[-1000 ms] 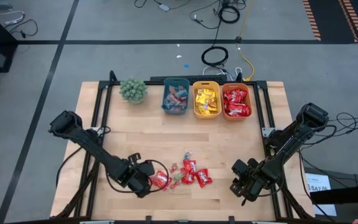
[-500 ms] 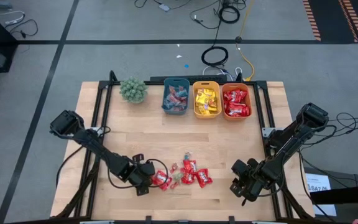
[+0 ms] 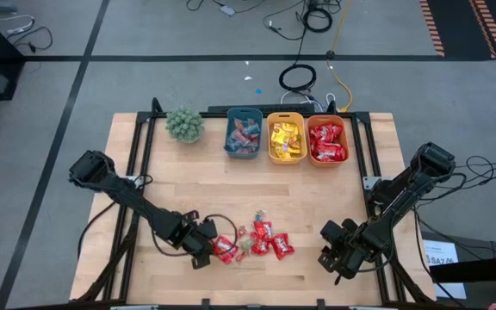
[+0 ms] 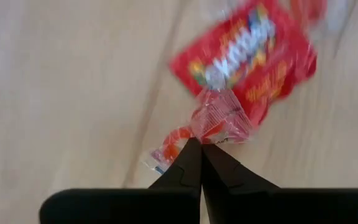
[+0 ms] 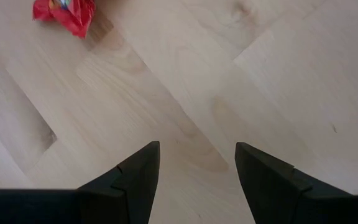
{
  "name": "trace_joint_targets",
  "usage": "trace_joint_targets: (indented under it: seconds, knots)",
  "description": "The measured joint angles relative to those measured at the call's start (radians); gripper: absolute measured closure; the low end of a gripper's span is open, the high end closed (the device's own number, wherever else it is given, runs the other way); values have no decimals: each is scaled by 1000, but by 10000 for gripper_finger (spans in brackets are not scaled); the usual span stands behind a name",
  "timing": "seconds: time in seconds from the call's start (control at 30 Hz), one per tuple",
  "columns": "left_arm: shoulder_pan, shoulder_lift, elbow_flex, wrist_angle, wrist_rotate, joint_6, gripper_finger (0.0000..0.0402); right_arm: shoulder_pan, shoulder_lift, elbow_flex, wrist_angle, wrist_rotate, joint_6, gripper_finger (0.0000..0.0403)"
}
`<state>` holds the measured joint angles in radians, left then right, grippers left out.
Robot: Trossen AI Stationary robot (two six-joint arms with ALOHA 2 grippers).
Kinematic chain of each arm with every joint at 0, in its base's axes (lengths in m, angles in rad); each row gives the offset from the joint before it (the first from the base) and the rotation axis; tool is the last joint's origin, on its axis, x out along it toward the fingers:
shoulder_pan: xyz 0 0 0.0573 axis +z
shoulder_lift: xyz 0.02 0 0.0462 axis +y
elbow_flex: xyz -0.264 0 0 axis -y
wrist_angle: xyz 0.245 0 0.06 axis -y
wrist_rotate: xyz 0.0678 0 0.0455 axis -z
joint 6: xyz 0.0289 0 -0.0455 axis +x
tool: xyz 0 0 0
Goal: Sort candy
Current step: Put the orange gummy into the blue bin
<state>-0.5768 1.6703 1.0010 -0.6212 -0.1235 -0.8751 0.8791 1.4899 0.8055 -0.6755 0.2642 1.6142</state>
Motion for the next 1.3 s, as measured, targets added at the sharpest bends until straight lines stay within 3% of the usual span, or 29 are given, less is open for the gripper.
trace_joint_targets:
  seconds: [0.2, 0.4, 0.67, 0.83, 1.07, 1.3]
  knots:
    - [99, -96, 44, -28, -33, 94, 399, -3, 0, 0, 12, 27, 0, 202]
    - [333, -190, 51, -13, -72, 276, 400, -3, 0, 0, 12, 50, 37, 202]
    - [779, -186, 51, 117, 126, 585, 401, -5, 0, 0, 9, 104, 151, 202]
    - [997, -132, 91, 173, 240, 739, 401, -17, 0, 0, -8, 102, 245, 202]
    - [1114, 54, 295, 150, 278, 864, 392, -59, 0, 0, -33, 101, 336, 202]
    - [1166, 183, 480, 40, 239, 942, 326, -98, 0, 0, -52, 101, 426, 202]
